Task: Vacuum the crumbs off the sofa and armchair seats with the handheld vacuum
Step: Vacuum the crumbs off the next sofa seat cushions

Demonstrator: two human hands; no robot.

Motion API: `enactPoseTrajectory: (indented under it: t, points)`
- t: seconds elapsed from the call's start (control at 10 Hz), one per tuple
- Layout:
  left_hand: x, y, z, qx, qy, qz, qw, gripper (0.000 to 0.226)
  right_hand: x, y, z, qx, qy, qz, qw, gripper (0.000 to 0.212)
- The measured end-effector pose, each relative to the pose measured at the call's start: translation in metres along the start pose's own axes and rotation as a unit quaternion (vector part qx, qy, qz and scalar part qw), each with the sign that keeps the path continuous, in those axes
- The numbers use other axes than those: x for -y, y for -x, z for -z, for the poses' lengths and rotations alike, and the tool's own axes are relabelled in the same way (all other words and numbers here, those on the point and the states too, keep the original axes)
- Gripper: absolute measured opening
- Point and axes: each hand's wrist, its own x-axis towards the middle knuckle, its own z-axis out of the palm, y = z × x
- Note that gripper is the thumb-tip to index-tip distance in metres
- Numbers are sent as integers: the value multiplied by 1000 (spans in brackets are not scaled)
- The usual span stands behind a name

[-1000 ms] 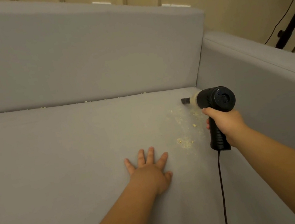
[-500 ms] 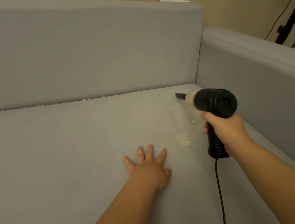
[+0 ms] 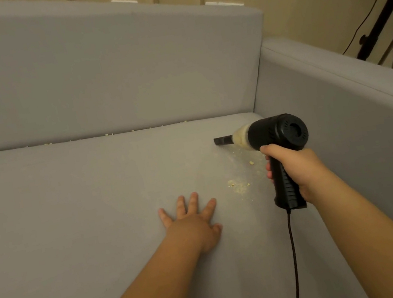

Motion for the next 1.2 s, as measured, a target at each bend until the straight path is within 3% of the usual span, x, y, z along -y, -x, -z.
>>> enactPoseTrajectory:
  t: [0.1,0.7,0.8,1.0,1.2]
  points:
    - [0,1,0,-1,1,-1,1000,68,0,2,-4,-42,12,35,998,27]
    - [1,-1,0,0,3,-2,1000,67,-9,3,-33,37,19,23,999,31]
    - [2,-1,1,6,0,-1,1000,67,-5,7,-29,30,18,23,999,30]
    - [2,2,1,-2,8,-3,1000,68,-6,19,4,-76,-53,-6,996,24]
    - [4,8,2,-6,10,-10,1000,67,-21,22,19,-49,-47,-22,997,35]
